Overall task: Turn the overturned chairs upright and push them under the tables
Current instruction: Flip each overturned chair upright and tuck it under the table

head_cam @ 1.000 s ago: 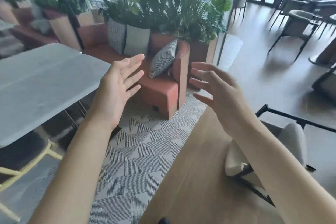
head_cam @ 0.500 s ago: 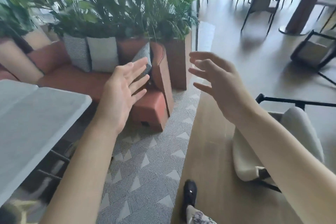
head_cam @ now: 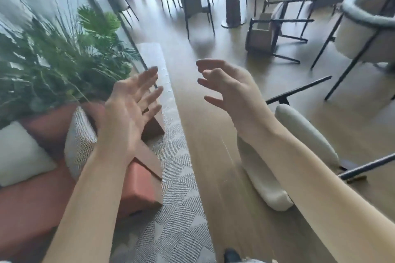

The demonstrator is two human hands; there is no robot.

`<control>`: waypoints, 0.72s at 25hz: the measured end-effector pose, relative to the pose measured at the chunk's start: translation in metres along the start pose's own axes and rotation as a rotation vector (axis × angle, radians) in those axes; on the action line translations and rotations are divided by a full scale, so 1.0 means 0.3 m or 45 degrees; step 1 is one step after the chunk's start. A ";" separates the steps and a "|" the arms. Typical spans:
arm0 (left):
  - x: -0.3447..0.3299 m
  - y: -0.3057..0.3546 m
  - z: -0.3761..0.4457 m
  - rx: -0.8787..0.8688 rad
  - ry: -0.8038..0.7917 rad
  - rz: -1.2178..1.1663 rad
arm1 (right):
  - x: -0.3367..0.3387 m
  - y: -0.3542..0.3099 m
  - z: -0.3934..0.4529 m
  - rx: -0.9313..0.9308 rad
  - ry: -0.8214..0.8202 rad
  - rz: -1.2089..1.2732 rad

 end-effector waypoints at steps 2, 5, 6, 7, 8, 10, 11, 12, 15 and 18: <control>-0.049 -0.012 0.097 0.015 -0.087 0.019 | 0.037 0.015 0.058 -0.002 0.070 -0.012; -0.140 -0.029 0.220 0.029 -0.223 0.030 | 0.106 0.029 0.116 0.007 0.189 -0.064; -0.173 -0.036 0.255 0.033 -0.286 0.036 | 0.133 0.031 0.128 0.014 0.239 -0.078; -0.204 -0.044 0.286 0.043 -0.353 0.042 | 0.159 0.033 0.136 0.008 0.289 -0.079; -0.226 -0.051 0.307 0.055 -0.402 0.042 | 0.177 0.038 0.138 -0.008 0.331 -0.070; -0.259 -0.067 0.349 0.078 -0.483 0.023 | 0.206 0.047 0.142 -0.031 0.412 -0.066; -0.268 -0.075 0.370 0.088 -0.516 0.020 | 0.214 0.051 0.146 -0.038 0.439 -0.070; -0.276 -0.082 0.390 0.098 -0.546 0.023 | 0.220 0.057 0.152 -0.044 0.461 -0.074; -0.288 -0.095 0.450 0.108 -0.641 0.041 | 0.223 0.072 0.168 -0.028 0.550 -0.081; -0.284 -0.083 0.517 0.088 -0.714 0.019 | 0.212 0.079 0.204 0.000 0.631 -0.075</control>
Point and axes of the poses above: each hand's wrist, its own z-axis towards the middle knuckle, its own x-axis out of the back of the hand, y = z × x, the point moved 3 cm from there along z, towards the middle knuckle, and after that the axes turned 4 degrees about x, right-handed, at the moved point
